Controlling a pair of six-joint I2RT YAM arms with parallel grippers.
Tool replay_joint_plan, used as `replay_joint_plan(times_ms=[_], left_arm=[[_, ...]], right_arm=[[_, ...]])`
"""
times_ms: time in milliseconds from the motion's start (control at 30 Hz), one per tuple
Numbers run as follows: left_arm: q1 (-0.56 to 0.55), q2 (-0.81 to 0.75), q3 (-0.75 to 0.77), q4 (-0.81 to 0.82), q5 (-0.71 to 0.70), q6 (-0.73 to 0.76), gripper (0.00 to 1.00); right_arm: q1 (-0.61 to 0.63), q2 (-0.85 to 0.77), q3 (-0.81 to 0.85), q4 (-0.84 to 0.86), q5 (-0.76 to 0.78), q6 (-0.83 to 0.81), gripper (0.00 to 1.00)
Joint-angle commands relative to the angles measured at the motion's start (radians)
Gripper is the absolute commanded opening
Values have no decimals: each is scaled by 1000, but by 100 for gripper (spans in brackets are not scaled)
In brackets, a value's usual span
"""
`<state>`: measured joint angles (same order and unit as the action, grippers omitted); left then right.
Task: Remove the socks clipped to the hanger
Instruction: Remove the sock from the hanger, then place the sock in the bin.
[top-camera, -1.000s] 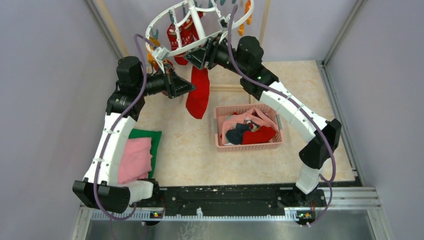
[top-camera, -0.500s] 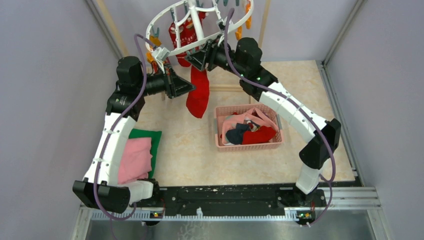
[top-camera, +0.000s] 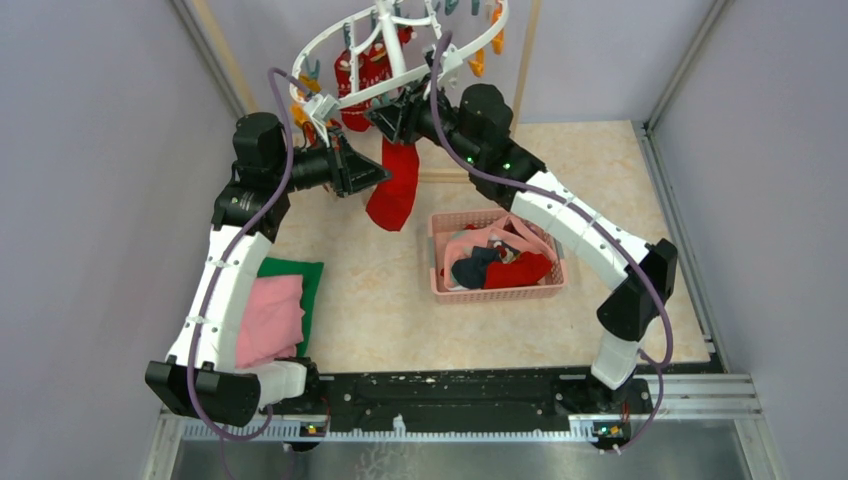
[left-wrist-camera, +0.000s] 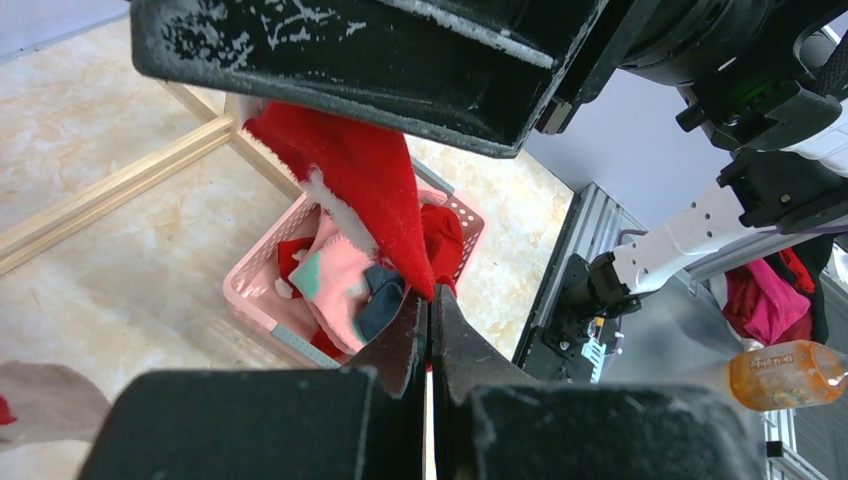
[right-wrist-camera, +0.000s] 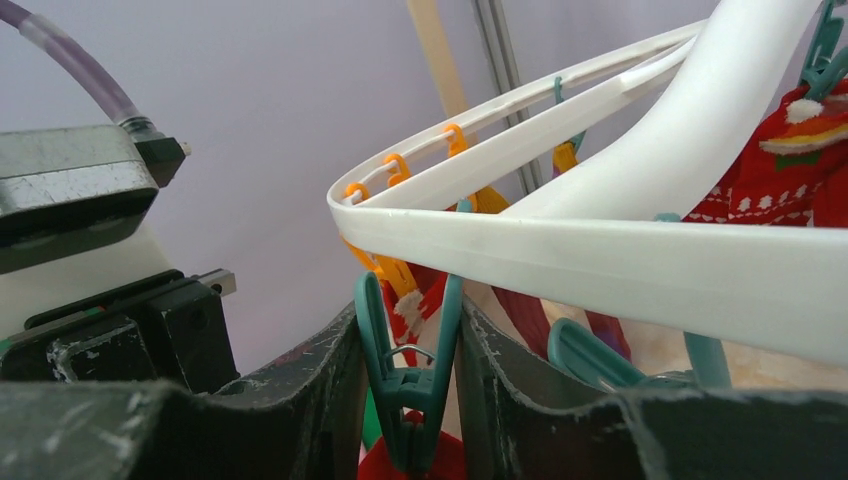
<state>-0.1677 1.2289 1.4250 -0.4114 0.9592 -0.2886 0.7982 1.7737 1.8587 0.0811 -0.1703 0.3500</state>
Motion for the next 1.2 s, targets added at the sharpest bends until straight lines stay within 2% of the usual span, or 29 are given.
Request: replay_joint_plan(times_ms=[0, 100, 167, 267, 400, 667, 700, 767, 833, 900, 1167], left_arm=[[-6, -12, 22, 28, 4, 13, 0], [-6, -12, 22, 25, 1, 18, 0], [-6, -12, 23, 24, 1, 20, 0], [-6, -12, 26, 22, 0, 22, 0], [-7, -10, 28, 22, 0, 22, 0], [-10, -10, 1, 18, 13, 35, 0], [-14, -12, -13, 17, 15, 38, 0], [-24, -20, -43, 11, 10, 53, 0], [-26, -24, -50, 3, 3, 67, 0], [-26, -25, -43, -6, 1, 76, 0], [-26, -22, -17, -23, 39, 81, 0]], right_arm=[[6, -49, -2, 88, 35, 23, 35], [6, -49, -4, 94, 41, 47, 40], [6, -48, -5, 100, 39, 58, 38], [3, -48, -7, 107, 36, 80, 24], [-5, -49, -13, 114, 21, 103, 0], [-39, -71, -61, 144, -30, 168, 0], [-42, -71, -58, 129, -37, 168, 11], [-44, -81, -68, 98, -56, 157, 44], [-44, -118, -128, 106, -83, 134, 94], [-44, -172, -214, 128, -113, 118, 99], [-44, -449, -668, 259, -359, -16, 99]])
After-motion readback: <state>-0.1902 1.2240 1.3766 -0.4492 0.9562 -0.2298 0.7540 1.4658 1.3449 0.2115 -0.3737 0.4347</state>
